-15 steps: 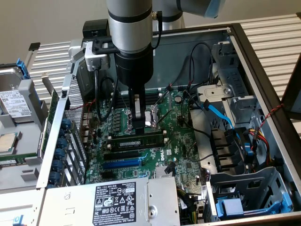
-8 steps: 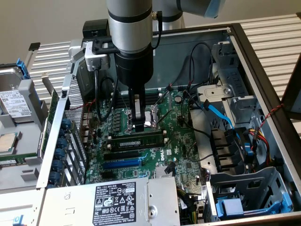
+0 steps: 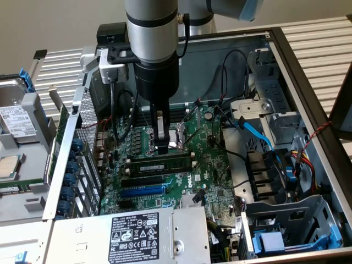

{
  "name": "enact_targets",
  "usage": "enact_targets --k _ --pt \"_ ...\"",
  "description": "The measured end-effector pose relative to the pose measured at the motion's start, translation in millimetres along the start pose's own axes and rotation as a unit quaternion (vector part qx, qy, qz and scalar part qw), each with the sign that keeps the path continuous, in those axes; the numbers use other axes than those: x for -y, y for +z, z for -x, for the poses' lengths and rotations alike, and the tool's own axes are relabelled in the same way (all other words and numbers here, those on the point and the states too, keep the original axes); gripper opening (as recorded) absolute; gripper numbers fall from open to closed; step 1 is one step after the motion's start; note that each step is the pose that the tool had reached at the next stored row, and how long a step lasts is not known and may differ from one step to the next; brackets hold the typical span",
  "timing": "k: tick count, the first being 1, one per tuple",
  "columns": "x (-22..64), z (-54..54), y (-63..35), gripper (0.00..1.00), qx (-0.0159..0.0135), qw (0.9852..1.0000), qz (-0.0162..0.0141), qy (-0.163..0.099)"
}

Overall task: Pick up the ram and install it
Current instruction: 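Press down the ram until it locks into place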

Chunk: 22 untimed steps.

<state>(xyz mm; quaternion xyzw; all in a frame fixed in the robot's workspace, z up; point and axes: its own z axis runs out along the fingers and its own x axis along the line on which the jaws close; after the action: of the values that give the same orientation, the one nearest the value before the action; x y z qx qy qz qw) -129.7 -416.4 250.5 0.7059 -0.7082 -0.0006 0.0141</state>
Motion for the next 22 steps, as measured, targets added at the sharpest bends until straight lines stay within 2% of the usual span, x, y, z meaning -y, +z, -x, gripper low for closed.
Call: enact_targets --k 4,17,22 --pt "-2.8 0.0 1.7 0.11 0.0 1.0 -0.0001 0.0" --pt "-2.6 0.5 13.3 0.11 0.0001 1.0 0.0 0.0" --pt "-2.9 1.3 14.9 0.11 0.0006 1.0 0.0 0.0"
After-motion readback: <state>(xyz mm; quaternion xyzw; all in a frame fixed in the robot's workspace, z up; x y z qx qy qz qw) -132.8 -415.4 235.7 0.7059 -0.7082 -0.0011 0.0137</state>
